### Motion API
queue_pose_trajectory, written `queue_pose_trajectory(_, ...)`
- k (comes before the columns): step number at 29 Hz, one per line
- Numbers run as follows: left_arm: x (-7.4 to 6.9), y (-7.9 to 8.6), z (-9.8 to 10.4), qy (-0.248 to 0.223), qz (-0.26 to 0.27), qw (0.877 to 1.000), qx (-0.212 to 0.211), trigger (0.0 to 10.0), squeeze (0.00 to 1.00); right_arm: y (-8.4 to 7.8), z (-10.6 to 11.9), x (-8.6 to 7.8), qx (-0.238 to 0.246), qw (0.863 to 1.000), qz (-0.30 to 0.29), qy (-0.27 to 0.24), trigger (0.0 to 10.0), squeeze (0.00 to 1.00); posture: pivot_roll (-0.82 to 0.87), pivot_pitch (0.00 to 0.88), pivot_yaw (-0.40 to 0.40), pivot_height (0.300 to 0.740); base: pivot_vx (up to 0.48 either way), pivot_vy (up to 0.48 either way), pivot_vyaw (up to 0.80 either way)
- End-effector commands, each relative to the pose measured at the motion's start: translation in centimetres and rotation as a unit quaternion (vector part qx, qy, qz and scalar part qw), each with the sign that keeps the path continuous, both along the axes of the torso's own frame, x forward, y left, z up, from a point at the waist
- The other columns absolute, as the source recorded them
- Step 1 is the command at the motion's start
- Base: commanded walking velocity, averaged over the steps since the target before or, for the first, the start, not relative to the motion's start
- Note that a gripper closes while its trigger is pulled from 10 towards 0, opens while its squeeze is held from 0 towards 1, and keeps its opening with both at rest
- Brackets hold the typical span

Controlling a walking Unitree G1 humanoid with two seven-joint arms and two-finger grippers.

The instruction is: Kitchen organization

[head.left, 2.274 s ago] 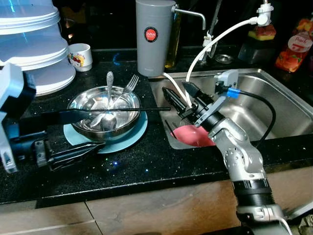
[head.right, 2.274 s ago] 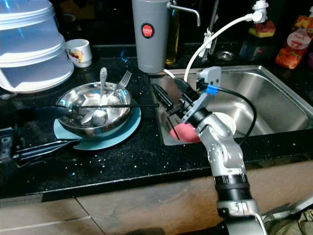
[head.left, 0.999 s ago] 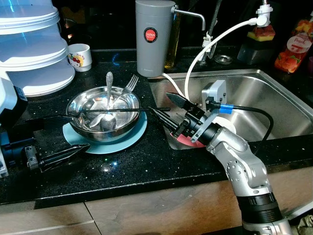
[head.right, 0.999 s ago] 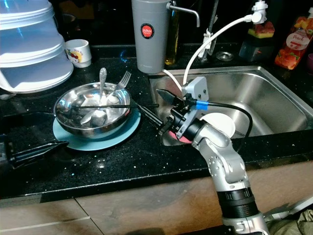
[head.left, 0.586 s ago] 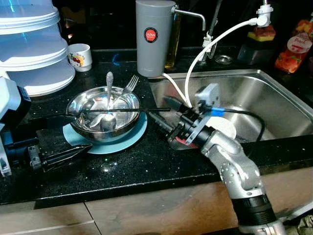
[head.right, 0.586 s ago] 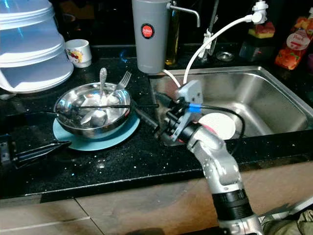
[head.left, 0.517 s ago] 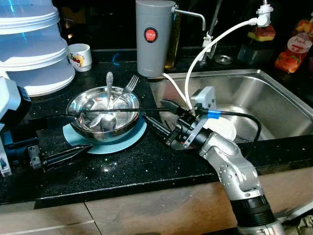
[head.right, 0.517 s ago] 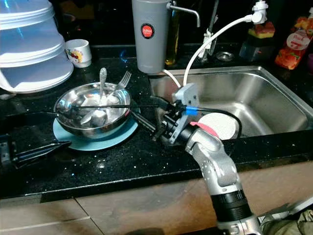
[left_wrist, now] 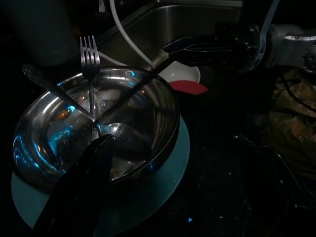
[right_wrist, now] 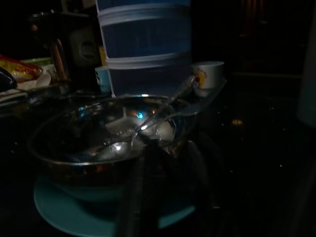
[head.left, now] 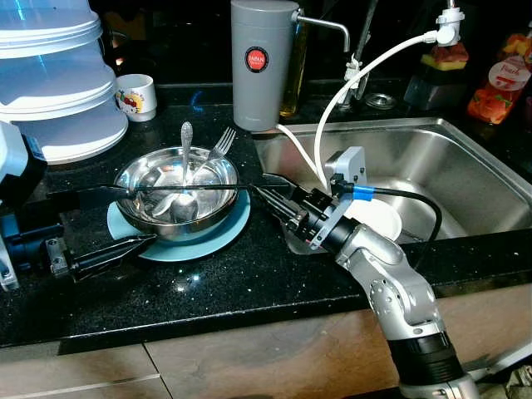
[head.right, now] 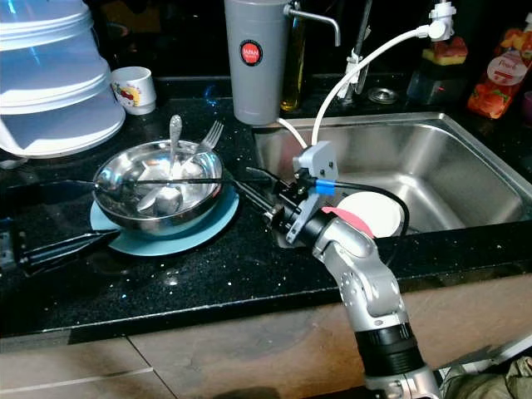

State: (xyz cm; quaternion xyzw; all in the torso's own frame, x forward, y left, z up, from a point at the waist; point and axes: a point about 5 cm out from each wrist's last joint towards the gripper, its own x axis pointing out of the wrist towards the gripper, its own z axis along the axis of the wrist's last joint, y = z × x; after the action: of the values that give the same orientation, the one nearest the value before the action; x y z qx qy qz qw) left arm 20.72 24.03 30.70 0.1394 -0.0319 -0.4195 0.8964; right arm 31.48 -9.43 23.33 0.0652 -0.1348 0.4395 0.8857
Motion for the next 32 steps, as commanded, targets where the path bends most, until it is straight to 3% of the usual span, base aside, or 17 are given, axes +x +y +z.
queue_pose_trajectory(1,0.0,-0.3,-0.1,0.005,-0.013,1.000,-0.001,10.0,0.00,-0.2,0.0,0.2,0.011,1.000,-0.004,0.008,0.0,0.00,0.09,0.079,-0.042,0.740,0.000,0.000,0.00)
queue_pose_trajectory(13,0.0,-0.7,0.5,-0.006,-0.034,0.999,-0.025,10.0,0.00,-0.3,0.9,0.3,0.065,0.997,0.006,0.032,0.0,0.00,0.09,0.063,-0.046,0.740,0.000,0.000,0.00)
queue_pose_trajectory(20,0.0,-1.1,0.5,-0.005,-0.048,0.998,-0.036,10.0,0.00,-1.3,2.6,-0.5,0.117,0.983,0.124,0.070,0.0,0.00,0.08,0.065,-0.054,0.740,0.000,0.000,0.00)
queue_pose_trajectory(24,-0.1,-1.5,0.2,0.000,-0.055,0.998,-0.039,10.0,0.00,-2.1,3.4,-0.6,0.138,0.979,0.137,0.068,0.0,0.00,0.09,0.063,-0.051,0.740,0.000,0.000,0.00)
queue_pose_trajectory(25,0.0,-1.7,0.2,0.000,-0.057,0.998,-0.040,10.0,0.00,-2.8,4.1,-0.1,0.166,0.977,0.118,0.061,0.0,0.00,0.09,0.063,-0.048,0.740,0.000,0.000,0.00)
queue_pose_trajectory(26,0.3,-2.0,0.1,-0.002,-0.061,0.997,-0.044,10.0,0.00,-4.1,5.5,1.0,0.232,0.968,0.079,0.052,0.0,0.00,0.08,0.064,-0.049,0.740,0.000,0.000,0.00)
queue_pose_trajectory(27,0.7,-2.5,-0.1,-0.006,-0.064,0.997,-0.052,10.0,0.00,-5.3,6.2,1.7,0.280,0.957,0.049,0.052,0.0,0.00,0.09,0.066,-0.049,0.740,0.000,0.000,0.00)
queue_pose_trajectory(28,1.6,-3.8,-0.5,-0.016,-0.061,0.996,-0.070,10.0,0.00,-7.0,7.0,2.6,0.345,0.937,-0.002,0.051,0.0,0.00,0.09,0.066,-0.049,0.740,0.000,0.000,0.00)
queue_pose_trajectory(31,1.9,-4.4,-0.7,-0.020,-0.057,0.995,-0.076,10.0,0.00,-7.5,7.2,2.8,0.364,0.930,-0.018,0.051,0.0,0.00,0.09,0.066,-0.049,0.740,0.000,0.000,0.00)
queue_pose_trajectory(32,2.7,-5.5,-1.5,-0.023,-0.051,0.996,-0.075,10.0,0.00,-8.6,7.2,3.3,0.361,0.930,-0.060,0.041,0.0,0.00,0.09,0.065,-0.038,0.740,0.000,0.000,0.00)
